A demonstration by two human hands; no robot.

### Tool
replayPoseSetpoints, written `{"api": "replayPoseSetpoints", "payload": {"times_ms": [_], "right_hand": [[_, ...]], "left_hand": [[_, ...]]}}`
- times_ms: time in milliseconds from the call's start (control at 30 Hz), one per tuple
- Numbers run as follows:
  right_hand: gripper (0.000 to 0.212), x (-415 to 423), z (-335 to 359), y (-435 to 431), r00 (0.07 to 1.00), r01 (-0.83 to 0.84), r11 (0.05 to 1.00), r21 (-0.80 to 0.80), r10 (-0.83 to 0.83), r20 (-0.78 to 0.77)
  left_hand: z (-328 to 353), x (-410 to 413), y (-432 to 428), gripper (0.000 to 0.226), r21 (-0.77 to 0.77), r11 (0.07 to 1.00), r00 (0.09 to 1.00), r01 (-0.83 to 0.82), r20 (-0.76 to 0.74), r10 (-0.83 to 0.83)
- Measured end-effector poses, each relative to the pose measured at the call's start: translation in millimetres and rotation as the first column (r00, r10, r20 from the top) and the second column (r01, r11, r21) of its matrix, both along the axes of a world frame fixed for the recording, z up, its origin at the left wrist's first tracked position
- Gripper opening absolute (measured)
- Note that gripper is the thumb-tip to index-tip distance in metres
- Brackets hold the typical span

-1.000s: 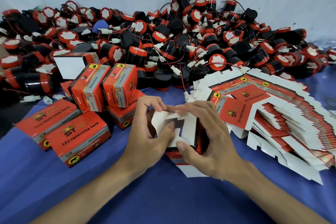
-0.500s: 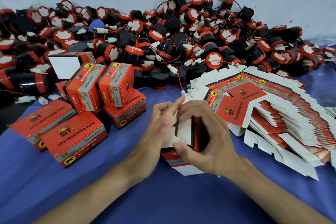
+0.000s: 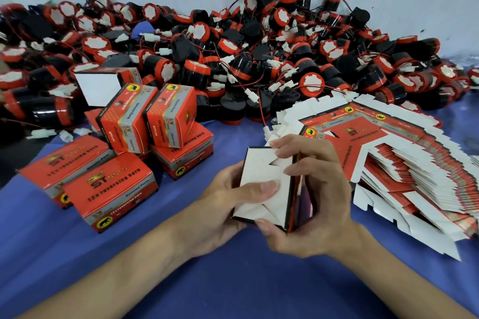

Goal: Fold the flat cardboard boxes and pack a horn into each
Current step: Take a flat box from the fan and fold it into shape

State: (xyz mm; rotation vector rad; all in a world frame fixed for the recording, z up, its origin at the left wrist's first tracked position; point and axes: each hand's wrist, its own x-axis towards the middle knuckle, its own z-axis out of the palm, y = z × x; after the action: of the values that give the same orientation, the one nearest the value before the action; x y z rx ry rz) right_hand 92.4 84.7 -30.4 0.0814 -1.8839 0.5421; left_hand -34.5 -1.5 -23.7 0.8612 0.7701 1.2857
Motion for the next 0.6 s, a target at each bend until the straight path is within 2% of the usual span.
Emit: {"api": "replayPoseSetpoints", "payload": {"times_ms": [200,467,600], "right_hand": [[0.044,-2.3,0.8,-1.7,1.0,-0.008,0.996,0.089,0.009,-0.014],[0.045,0.0,0.8,-2.0,0.998,0.054,0.976,0.21,-0.045,-0.047],[0.052,-1.4,3.2,-7.0,0.99,0.114,0.964,0.24,-0.131,0.055]], "left_hand": [[-1.4,7.0,-1.3,0.023,0.069,0.992,0.994,-0.106,-0.012,0.107],[1.2,4.4,-3.4,0.02,0.029,1.0,1.0,-0.009,0.026,0.008],[3.6,-4.0,-5.6,0.052,0.087,0.993,0.993,0.085,0.07,-0.091]]}}
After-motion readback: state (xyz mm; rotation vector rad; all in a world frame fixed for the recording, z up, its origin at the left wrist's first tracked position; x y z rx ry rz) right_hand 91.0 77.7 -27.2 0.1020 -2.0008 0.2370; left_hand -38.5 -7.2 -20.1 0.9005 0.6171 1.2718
